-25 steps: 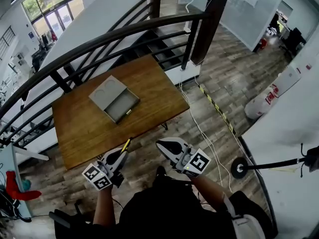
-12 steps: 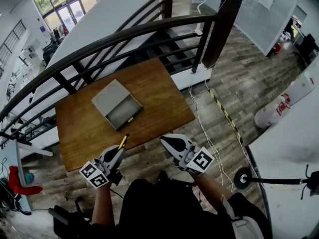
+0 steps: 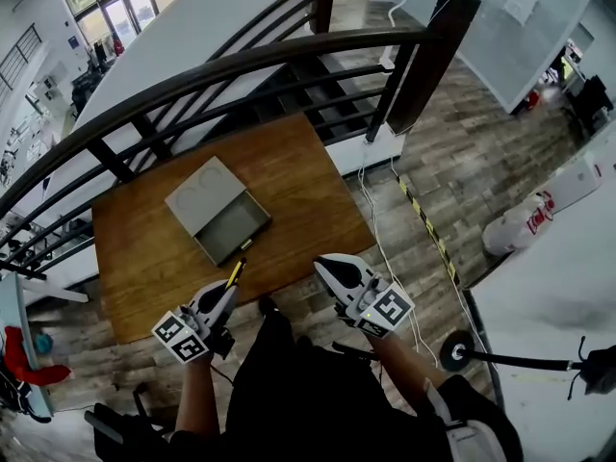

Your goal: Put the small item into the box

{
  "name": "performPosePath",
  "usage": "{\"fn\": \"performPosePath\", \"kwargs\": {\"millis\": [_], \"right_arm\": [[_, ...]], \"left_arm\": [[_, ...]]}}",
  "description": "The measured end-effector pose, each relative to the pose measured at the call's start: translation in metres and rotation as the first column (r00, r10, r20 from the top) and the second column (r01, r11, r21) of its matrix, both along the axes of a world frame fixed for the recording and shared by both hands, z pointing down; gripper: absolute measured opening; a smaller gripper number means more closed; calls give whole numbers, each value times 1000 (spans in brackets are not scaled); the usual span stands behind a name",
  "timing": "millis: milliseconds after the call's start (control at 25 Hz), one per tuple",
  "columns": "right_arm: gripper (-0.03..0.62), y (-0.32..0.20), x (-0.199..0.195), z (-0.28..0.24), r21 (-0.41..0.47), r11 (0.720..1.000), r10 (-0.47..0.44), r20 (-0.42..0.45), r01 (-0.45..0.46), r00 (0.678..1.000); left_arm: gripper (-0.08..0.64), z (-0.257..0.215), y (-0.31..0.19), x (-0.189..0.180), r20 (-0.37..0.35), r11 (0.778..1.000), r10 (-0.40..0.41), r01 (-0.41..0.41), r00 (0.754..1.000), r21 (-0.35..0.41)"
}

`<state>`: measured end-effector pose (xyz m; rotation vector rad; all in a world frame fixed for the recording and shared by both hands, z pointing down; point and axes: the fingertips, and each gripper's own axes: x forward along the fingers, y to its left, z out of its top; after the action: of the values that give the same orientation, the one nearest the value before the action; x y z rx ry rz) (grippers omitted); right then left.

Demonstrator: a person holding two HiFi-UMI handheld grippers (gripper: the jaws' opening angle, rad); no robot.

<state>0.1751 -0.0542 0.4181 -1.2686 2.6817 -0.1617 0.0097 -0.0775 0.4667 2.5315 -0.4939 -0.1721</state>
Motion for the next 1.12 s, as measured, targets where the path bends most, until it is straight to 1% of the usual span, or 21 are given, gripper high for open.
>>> {"fn": "performPosePath", "kwargs": {"millis": [120,320,400,520,800,880,960,1040,1120], "right_arm": [[11,-23,-2,-2,-10,1000,-9,-2,9,1000],[11,-71,-11,2,-38,999,5,-7,-5,1000],[11,-88,-17,1,-34,999,0,-10,-1,1000],[11,-109,-20,0,-47,999,-8,-14,8,1000],[11,-153,-33,16,-124,992,-32,-61,24,998],[11,-164,-36,14,-124,992,-37,-55,30,998],[11,-178,-39,7,-104,994,-48,-46,43,998],[11,-189,-43,14,-113,991,-76,-83,66,994],[11,-198,-50,32,-143,985,-120,-147,99,982]], "left_arm": [[38,0,-26,0,-7,1000,9,-9,1000,-6],[37,-6,-77,-9,-70,1000,-3,1,998,-26],[37,-4,-94,-13,-69,1000,-5,3,998,-31],[37,-1,-114,-14,-54,999,-1,-2,999,-46],[37,16,-152,-25,2,998,0,0,1000,-70],[37,25,-158,-28,12,996,-12,13,1000,-86],[37,33,-166,-26,31,996,-11,14,999,-88],[38,40,-175,-23,52,996,-5,9,999,-90],[38,51,-180,-23,87,995,-11,20,996,-103]]}}
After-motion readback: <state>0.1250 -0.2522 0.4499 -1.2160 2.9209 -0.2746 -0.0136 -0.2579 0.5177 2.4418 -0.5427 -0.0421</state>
